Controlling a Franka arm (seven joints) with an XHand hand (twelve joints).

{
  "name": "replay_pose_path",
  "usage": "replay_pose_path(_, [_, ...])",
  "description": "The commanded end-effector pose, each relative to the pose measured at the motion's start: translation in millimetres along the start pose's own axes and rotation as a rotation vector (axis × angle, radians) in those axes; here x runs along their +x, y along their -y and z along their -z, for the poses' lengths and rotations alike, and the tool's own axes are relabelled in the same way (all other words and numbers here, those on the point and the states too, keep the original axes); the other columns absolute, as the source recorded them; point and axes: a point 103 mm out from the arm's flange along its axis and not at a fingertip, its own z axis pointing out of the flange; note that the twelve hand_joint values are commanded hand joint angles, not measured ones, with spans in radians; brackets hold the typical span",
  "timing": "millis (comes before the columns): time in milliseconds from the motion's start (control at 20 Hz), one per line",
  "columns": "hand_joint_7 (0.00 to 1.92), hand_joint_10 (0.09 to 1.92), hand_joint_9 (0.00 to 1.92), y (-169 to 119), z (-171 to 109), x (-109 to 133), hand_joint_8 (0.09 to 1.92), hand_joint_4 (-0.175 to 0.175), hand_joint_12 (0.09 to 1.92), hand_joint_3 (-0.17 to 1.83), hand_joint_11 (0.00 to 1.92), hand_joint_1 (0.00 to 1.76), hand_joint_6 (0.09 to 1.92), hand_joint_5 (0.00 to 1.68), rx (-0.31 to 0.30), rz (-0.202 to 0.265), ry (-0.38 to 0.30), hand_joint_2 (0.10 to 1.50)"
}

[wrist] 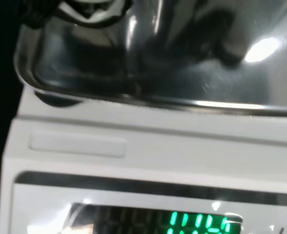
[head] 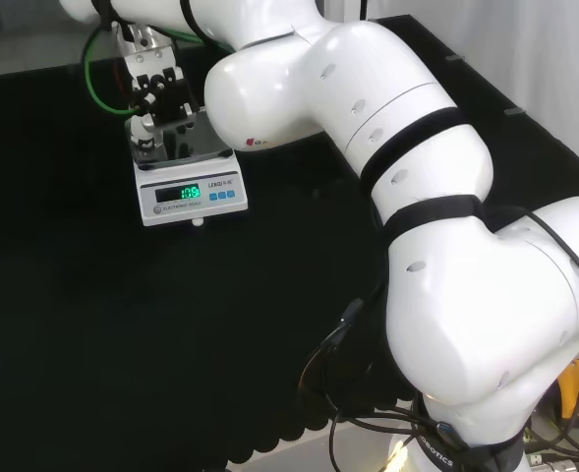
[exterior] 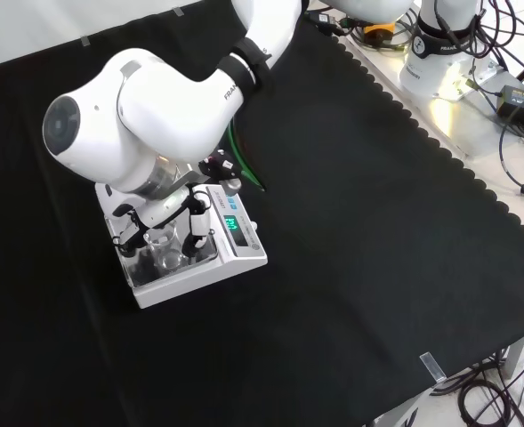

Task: Put the beaker on the electronic balance.

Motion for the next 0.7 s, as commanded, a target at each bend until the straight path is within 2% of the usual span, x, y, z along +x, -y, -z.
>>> replay_pose_path(50, [0.06,0.09,0.54,36,35,-5,0.6,-0.175,1.39,0.43,0.49,0.72,0.09,0.09,-0.108,0.05,0.03,0.6])
replay_pose_path(150, [0.01,0.09,0.39,46,47,-4,0.41,-0.175,1.48,0.33,0.35,0.67,0.09,0.03,-0.136,0.062,0.03,0.6])
replay_pose_path(350, [0.0,0.09,0.27,65,69,-7,0.16,-0.175,1.52,0.23,0.28,0.61,0.09,0.0,-0.183,0.066,0.036,0.61])
replay_pose_path(500, [0.0,0.09,0.22,77,84,-9,0.09,-0.175,1.54,0.19,0.27,0.59,0.09,0.0,-0.209,0.058,0.044,0.61])
replay_pose_path(700, [0.0,0.09,0.2,90,101,-11,0.09,-0.175,1.54,0.17,0.26,0.58,0.09,0.0,-0.227,0.052,0.051,0.61])
